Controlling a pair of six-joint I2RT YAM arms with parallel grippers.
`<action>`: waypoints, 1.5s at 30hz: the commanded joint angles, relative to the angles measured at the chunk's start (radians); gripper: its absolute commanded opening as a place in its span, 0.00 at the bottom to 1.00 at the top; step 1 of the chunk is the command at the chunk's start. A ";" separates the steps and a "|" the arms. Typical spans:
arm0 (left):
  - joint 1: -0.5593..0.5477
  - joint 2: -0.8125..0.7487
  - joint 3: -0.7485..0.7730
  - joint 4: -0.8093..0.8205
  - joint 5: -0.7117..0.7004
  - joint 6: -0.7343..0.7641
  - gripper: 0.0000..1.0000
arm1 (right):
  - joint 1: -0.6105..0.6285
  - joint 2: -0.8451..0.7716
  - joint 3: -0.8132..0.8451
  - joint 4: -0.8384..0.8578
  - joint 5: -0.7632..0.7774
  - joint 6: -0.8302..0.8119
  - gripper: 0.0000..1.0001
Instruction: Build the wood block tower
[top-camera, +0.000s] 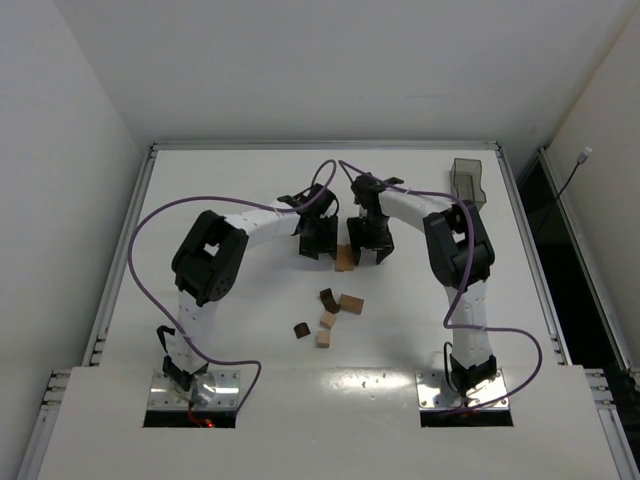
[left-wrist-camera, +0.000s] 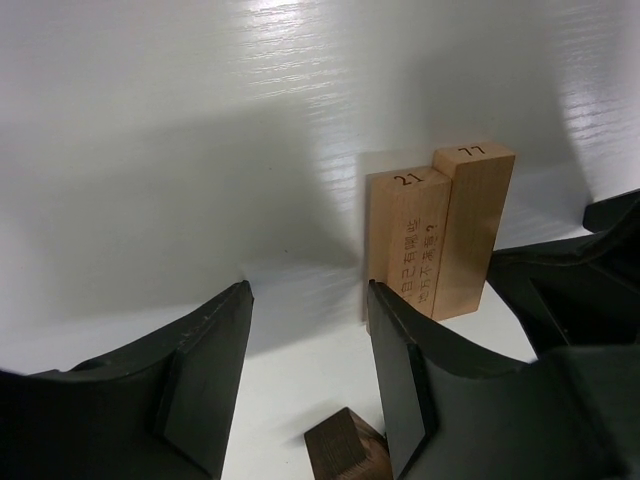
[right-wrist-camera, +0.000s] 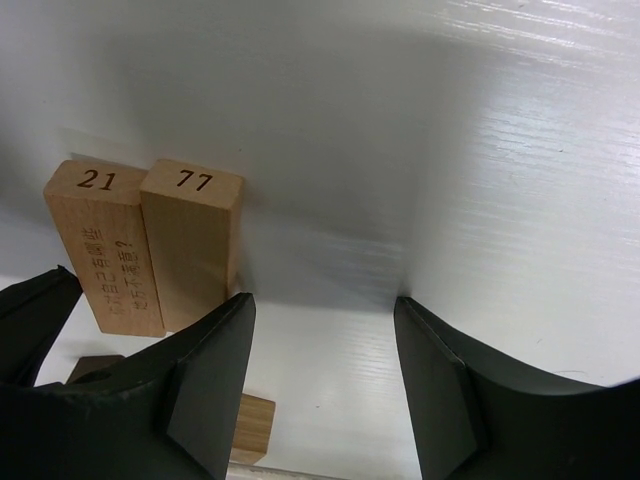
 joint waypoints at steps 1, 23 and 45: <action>0.013 0.047 -0.058 -0.011 -0.023 -0.018 0.49 | 0.043 0.048 0.027 0.106 -0.071 0.008 0.56; 0.043 0.027 -0.087 -0.038 -0.169 -0.028 0.00 | 0.008 -0.063 -0.114 0.125 0.066 0.017 0.56; 0.117 -0.061 -0.174 -0.018 -0.159 -0.009 0.56 | -0.019 0.034 -0.007 0.111 0.078 0.017 0.56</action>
